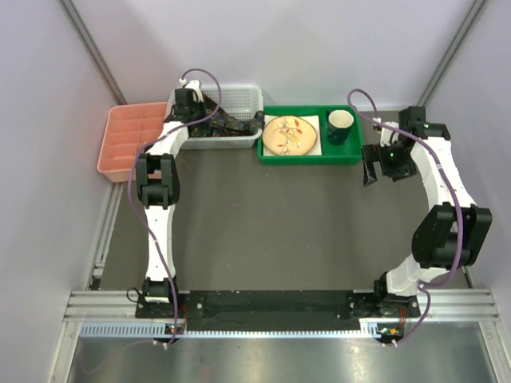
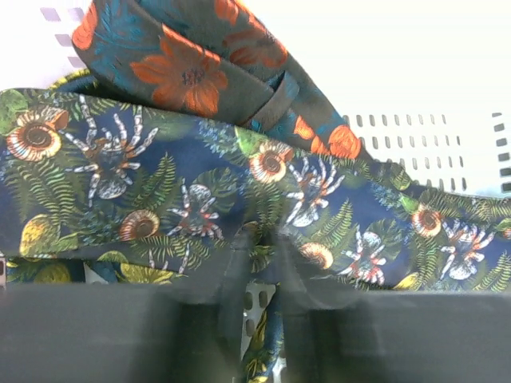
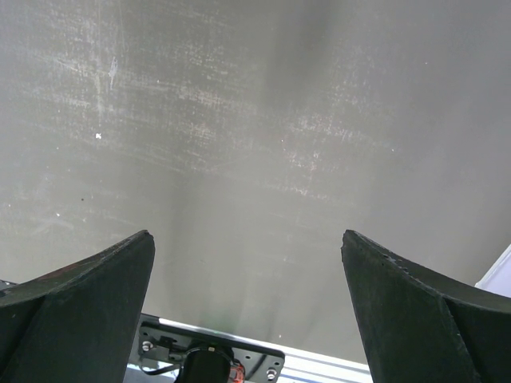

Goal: Roll the ties
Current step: Pick up the tie from the bin.

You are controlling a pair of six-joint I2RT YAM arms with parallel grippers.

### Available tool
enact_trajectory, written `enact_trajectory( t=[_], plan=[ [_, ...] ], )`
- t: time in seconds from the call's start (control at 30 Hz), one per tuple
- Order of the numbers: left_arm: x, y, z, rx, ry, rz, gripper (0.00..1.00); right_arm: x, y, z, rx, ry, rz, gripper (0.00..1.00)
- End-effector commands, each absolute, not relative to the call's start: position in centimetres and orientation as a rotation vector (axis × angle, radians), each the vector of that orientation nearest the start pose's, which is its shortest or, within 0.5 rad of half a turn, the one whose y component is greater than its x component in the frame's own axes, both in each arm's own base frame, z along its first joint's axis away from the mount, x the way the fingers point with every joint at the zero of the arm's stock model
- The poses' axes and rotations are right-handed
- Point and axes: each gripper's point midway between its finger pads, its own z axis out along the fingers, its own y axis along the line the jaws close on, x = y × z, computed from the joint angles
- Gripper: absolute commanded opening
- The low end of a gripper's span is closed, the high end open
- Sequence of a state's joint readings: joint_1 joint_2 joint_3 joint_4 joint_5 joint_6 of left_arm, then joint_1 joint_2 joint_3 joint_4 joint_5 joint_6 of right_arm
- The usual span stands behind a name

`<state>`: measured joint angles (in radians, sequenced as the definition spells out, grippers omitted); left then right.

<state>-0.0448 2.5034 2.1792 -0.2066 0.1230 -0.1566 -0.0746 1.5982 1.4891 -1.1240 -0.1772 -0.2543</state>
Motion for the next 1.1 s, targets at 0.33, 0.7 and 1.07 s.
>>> enact_trajectory(
  t=[0.33, 0.7, 1.07],
  plan=[
    [65.4, -5.6, 13.9, 0.394, 2.048, -0.21, 0.72, 32.7, -0.4, 17.7, -0.322, 2.712, 0.133, 0.99],
    [65.2, -4.1, 14.5, 0.882, 1.909, 0.02, 0.7, 32.9, -0.2, 17.4, -0.325, 2.72, 0.155, 0.99],
    [66.1, -6.1, 12.0, 1.087, 1.827, 0.045, 0.67, 33.1, -0.4, 17.6, -0.323, 2.717, 0.139, 0.99]
  ],
)
